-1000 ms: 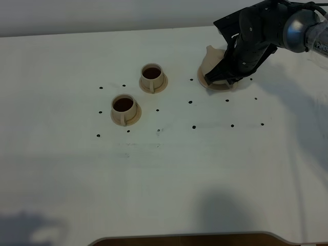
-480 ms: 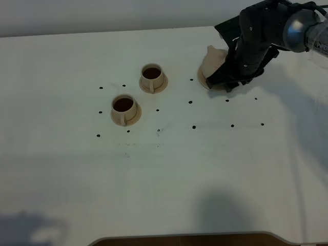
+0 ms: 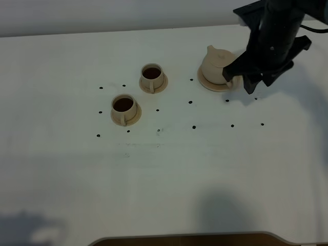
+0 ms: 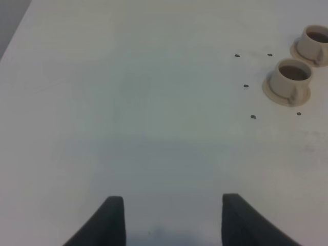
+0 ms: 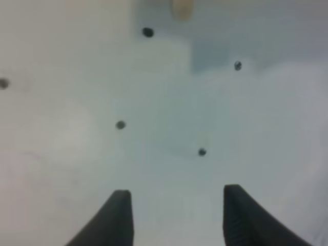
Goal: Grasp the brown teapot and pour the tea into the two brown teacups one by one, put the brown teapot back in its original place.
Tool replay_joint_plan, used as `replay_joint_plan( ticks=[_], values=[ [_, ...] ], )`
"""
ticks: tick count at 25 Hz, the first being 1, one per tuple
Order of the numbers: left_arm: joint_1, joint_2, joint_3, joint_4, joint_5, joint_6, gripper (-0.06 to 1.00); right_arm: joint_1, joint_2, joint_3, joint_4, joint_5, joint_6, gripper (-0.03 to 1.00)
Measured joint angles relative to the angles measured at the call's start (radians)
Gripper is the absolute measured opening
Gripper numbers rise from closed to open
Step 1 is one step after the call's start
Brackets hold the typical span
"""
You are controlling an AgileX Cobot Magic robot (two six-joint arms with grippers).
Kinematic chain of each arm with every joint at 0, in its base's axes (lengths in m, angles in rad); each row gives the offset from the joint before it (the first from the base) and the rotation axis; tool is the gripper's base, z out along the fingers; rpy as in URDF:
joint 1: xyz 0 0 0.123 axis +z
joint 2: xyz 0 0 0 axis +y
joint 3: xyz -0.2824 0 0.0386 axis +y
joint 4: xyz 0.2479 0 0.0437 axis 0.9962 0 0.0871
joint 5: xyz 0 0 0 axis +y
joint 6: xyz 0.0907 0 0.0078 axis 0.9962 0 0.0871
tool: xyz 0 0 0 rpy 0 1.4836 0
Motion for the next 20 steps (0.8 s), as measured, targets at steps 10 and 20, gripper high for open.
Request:
replay_joint_plan(
  ticks=[10,20],
  values=[
    [0.0,0.0,0.0,0.0,0.0,0.0,0.46,0.0,-0.407,0.434,0.07,0.009,0.018,0.34],
    [0.0,0.0,0.0,0.0,0.0,0.0,0.46,0.0,-0.855,0.851,0.08,-0.038,0.021,0.33]
  ],
)
